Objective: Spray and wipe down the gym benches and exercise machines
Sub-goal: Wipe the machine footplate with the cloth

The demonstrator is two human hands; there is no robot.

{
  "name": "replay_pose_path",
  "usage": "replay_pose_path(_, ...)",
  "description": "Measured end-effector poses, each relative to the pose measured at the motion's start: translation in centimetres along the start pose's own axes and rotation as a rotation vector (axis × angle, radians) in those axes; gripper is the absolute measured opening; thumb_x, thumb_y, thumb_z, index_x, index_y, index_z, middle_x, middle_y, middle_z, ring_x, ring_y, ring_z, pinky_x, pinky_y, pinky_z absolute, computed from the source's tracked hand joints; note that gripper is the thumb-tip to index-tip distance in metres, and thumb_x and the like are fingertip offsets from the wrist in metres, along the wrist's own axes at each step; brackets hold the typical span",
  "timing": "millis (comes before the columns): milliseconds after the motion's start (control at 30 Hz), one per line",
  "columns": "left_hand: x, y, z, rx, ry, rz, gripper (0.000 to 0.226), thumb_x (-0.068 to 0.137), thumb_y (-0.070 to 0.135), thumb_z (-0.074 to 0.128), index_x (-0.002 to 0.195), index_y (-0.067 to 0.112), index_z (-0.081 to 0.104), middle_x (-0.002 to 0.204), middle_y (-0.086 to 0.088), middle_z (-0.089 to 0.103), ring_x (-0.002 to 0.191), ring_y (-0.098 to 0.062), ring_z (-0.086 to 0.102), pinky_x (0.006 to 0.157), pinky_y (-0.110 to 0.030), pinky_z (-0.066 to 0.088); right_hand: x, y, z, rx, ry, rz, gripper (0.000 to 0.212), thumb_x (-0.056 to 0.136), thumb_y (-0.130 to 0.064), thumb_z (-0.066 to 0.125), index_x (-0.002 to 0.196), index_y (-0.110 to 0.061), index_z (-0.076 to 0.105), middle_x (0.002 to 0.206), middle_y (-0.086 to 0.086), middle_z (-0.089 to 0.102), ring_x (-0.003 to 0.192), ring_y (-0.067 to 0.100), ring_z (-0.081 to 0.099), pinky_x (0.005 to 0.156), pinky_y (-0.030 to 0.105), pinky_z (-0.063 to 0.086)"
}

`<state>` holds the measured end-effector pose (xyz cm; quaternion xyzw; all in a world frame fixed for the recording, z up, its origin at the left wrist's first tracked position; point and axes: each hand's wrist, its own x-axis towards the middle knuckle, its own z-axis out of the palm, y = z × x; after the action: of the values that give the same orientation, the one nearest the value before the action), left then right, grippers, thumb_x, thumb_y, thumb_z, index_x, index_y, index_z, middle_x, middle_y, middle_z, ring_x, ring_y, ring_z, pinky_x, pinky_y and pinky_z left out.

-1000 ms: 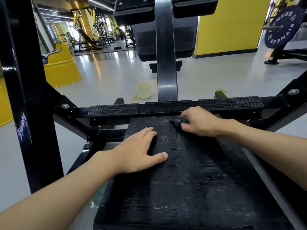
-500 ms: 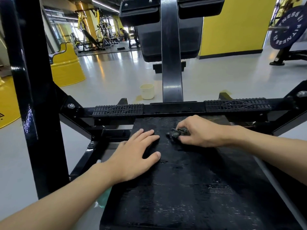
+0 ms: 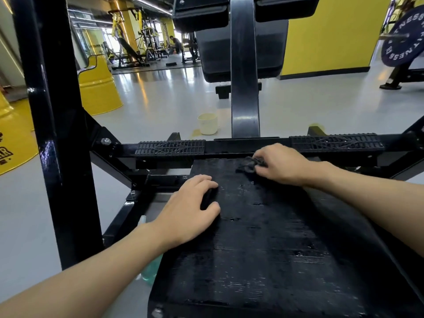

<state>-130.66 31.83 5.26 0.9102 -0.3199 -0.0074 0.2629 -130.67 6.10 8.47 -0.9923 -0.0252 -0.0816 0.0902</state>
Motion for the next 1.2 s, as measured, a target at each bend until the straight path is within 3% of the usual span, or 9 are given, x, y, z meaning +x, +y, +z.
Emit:
replay_pose_path(100,-0.2,0.2,0.1,-0.001,0.004,-0.011,0.062,0.081,0.047,0.042,0.138,0.026,0.054,0.151,0.015,0.039,0.143,0.000,0.027,0.120,-0.036,0.027,0.1,-0.2,0.1,0.009,0.043,0.063,0.015,0.087,-0.031,0.057,0.086,-0.019,0.066,0.080,0.006,0.067,0.081,0.032,0.063,0.064,0.033,0.045)
replay_pose_path(267,-0.1,0.3,-0.1,-0.012,0.036,-0.011,0.055,0.080,0.045,0.043,0.129,0.026,0.058,0.145,0.017,0.044,0.138,0.000,0.033,0.117,-0.035,0.030,-1.2,-3.5,0.4,0.155,-0.135,-0.182,0.015,0.087,-0.026,0.060,0.088,-0.014,0.070,0.074,0.002,0.069,0.070,0.019,0.063,0.061,0.030,0.048)
replay_pose_path(467,-0.3,0.3,0.1,-0.005,0.100,-0.013,0.033,0.089,0.033,0.055,0.120,0.023,0.061,0.129,0.020,0.045,0.127,0.000,0.039,0.101,-0.017,0.028,0.9,-1.7,0.7,-0.018,0.059,0.031,0.019,0.089,-0.030,0.055,0.087,-0.015,0.066,0.082,0.008,0.068,0.080,0.033,0.063,0.064,0.034,0.047)
replay_pose_path(633,-0.1,0.2,0.0,0.010,0.160,-0.026,0.026,0.090,0.023,0.059,0.115,0.023,0.064,0.121,0.020,0.045,0.122,-0.002,0.040,0.098,-0.014,0.025,-0.9,-4.4,0.9,0.177,-0.116,-0.198,0.014,0.087,-0.024,0.059,0.086,-0.014,0.069,0.072,0.002,0.069,0.069,0.020,0.063,0.061,0.028,0.049)
replay_pose_path(733,-0.2,0.3,0.1,0.020,0.177,-0.038,0.025,0.089,0.022,0.058,0.113,0.022,0.065,0.122,0.016,0.047,0.122,-0.005,0.040,0.100,-0.018,0.028,0.6,-2.8,0.8,0.016,-0.015,-0.076,0.015,0.091,-0.030,0.057,0.096,-0.022,0.068,0.088,0.003,0.070,0.084,0.026,0.064,0.068,0.033,0.049)
replay_pose_path(833,-0.6,0.6,0.2,0.049,0.214,-0.068,0.023,0.089,0.021,0.057,0.111,0.021,0.065,0.120,0.013,0.050,0.119,-0.009,0.043,0.100,-0.022,0.031,1.7,-2.1,1.2,-0.037,0.076,0.036,0.016,0.090,-0.030,0.055,0.089,-0.017,0.065,0.088,0.009,0.069,0.087,0.035,0.064,0.067,0.035,0.046)
replay_pose_path(933,-0.6,0.6,0.1,0.046,0.256,-0.120,0.021,0.089,0.020,0.056,0.109,0.018,0.063,0.118,0.009,0.055,0.113,-0.013,0.049,0.098,-0.024,0.036,0.5,-4.6,1.5,0.138,-0.030,-0.104,0.016,0.087,-0.027,0.058,0.080,-0.013,0.062,0.076,0.006,0.069,0.076,0.028,0.064,0.063,0.032,0.049)
replay_pose_path(1033,-0.6,0.8,-0.1,0.015,0.262,-0.157,0.025,0.090,0.018,0.055,0.114,0.018,0.060,0.120,0.008,0.056,0.110,-0.011,0.050,0.090,-0.018,0.033,0.3,-5.3,1.6,0.091,-0.079,-0.210,0.018,0.086,-0.029,0.057,0.090,-0.014,0.067,0.081,0.002,0.070,0.078,0.025,0.064,0.066,0.033,0.051)
replay_pose_path(1200,-0.8,1.1,-0.1,-0.024,0.259,-0.192,0.025,0.093,0.019,0.053,0.117,0.021,0.056,0.119,0.010,0.055,0.109,-0.011,0.050,0.088,-0.021,0.035,2.6,-3.0,1.5,-0.048,0.102,0.062,0.018,0.090,-0.030,0.054,0.088,-0.015,0.064,0.086,0.009,0.067,0.081,0.036,0.062,0.064,0.034,0.045)
